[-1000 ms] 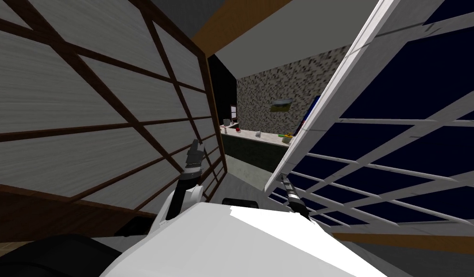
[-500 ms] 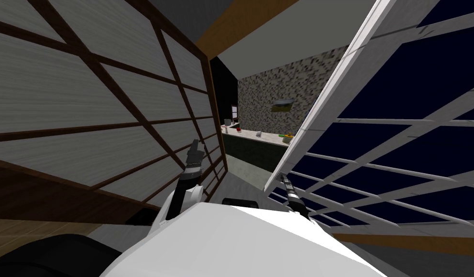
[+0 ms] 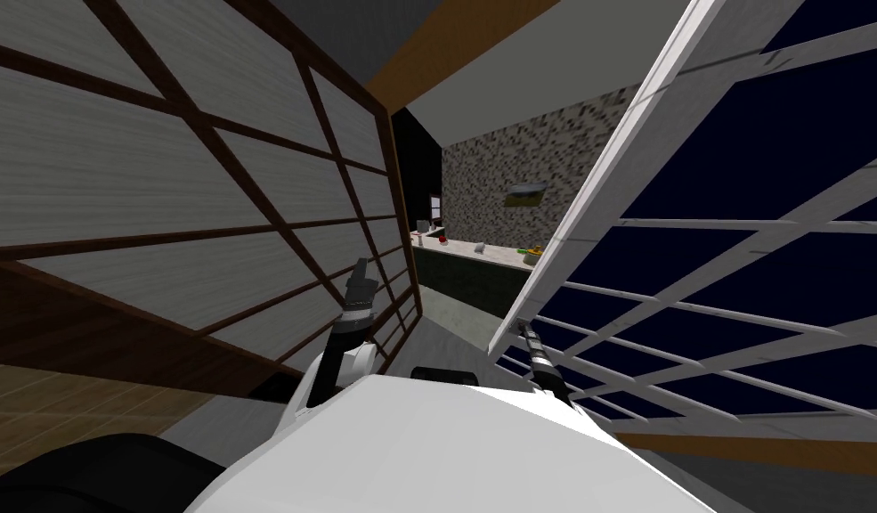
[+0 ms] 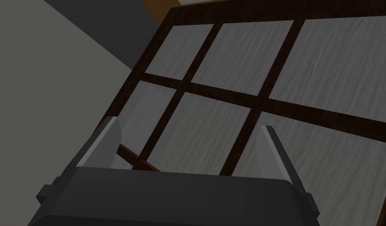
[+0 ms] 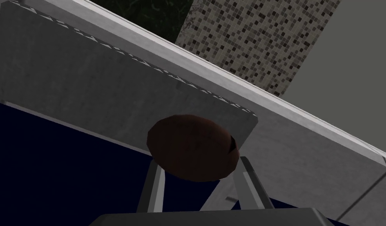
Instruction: Pull the door open
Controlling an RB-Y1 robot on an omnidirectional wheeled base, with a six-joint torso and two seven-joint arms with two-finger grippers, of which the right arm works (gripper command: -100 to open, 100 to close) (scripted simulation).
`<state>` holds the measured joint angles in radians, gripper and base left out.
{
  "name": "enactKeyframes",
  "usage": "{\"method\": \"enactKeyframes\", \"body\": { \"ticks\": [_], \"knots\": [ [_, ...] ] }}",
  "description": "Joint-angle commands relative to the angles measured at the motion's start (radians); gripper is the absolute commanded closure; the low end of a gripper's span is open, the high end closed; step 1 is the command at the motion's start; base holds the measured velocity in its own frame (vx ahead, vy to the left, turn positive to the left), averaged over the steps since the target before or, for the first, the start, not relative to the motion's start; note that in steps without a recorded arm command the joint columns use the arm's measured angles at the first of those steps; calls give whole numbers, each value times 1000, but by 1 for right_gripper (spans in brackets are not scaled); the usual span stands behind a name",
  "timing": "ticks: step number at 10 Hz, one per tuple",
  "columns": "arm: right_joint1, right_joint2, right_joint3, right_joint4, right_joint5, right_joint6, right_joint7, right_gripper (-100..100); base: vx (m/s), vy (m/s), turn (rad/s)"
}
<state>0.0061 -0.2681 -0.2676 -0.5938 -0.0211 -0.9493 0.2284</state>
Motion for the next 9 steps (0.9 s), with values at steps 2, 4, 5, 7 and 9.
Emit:
{"method": "enactKeyframes", "body": {
  "ticks": [2,4,5,7,9],
  "knots": [
    [2,4,18,-7,-22,7,-68,100,-36,-16,30],
    [0,3,27,-7,-38,9,-111,100,-48,-16,47],
    [-2,2,37,-7,-54,10,-145,100,-42,-20,38],
    [-4,1,47,-6,-70,11,-191,100,-38,-13,31],
    [-5,-1,57,-6,-86,13,-235,100,-49,-16,48]
  ]
}}
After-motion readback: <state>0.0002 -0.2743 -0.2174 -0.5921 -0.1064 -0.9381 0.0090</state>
